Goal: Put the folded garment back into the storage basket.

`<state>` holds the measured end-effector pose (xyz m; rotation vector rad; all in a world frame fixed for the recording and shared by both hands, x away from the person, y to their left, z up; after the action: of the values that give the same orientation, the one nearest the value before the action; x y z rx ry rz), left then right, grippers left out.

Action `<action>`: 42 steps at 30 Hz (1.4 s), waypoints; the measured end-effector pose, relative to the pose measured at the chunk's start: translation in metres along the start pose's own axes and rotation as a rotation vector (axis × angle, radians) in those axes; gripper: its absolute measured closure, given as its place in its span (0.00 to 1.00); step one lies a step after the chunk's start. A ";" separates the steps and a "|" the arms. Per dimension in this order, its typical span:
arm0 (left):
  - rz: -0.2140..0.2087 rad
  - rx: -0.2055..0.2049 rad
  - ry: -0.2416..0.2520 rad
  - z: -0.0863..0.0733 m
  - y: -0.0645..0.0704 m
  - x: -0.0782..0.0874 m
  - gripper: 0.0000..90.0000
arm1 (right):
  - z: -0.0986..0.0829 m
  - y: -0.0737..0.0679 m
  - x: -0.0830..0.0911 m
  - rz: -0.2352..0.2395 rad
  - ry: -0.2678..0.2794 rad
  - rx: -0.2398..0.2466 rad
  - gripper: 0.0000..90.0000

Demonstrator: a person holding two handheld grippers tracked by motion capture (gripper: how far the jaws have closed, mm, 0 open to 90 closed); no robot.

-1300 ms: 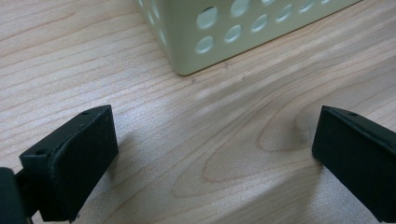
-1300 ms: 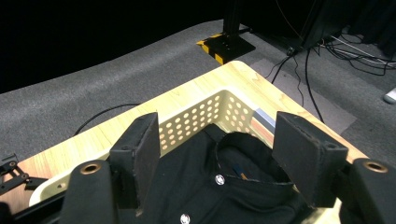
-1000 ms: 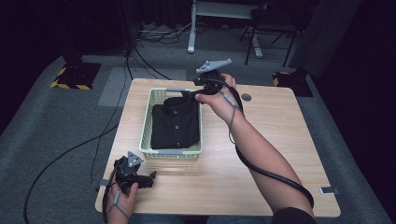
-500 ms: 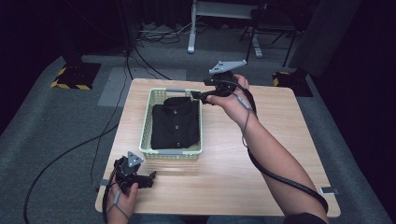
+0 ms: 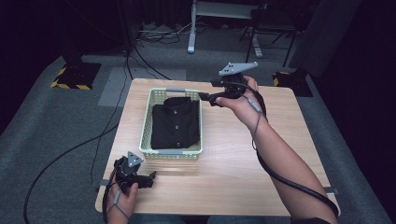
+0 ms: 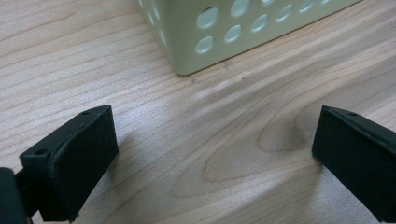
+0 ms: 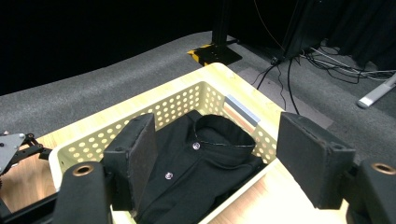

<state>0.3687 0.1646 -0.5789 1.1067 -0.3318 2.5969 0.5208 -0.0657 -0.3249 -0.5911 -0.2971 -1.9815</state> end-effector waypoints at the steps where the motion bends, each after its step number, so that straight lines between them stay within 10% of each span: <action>1: 0.000 0.000 0.000 0.000 0.000 0.000 0.00 | -0.001 0.001 0.001 -0.001 0.000 -0.001 0.32; 42: 0.000 0.001 0.000 0.000 0.000 0.000 0.00 | -0.046 0.029 0.068 -0.078 0.013 -0.037 0.29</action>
<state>0.3680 0.1646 -0.5789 1.1073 -0.3309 2.5974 0.5077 -0.1517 -0.3294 -0.5974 -0.2799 -2.0687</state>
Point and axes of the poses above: each handheld gripper's, and its own axes: x roughly backward along the jaws, z roughly out of its top, y roughly to its right, the point moved 9 cm from there along -x, roughly forward along the jaws, and after that the axes turned 9 degrees about z, right-handed, at the moved point
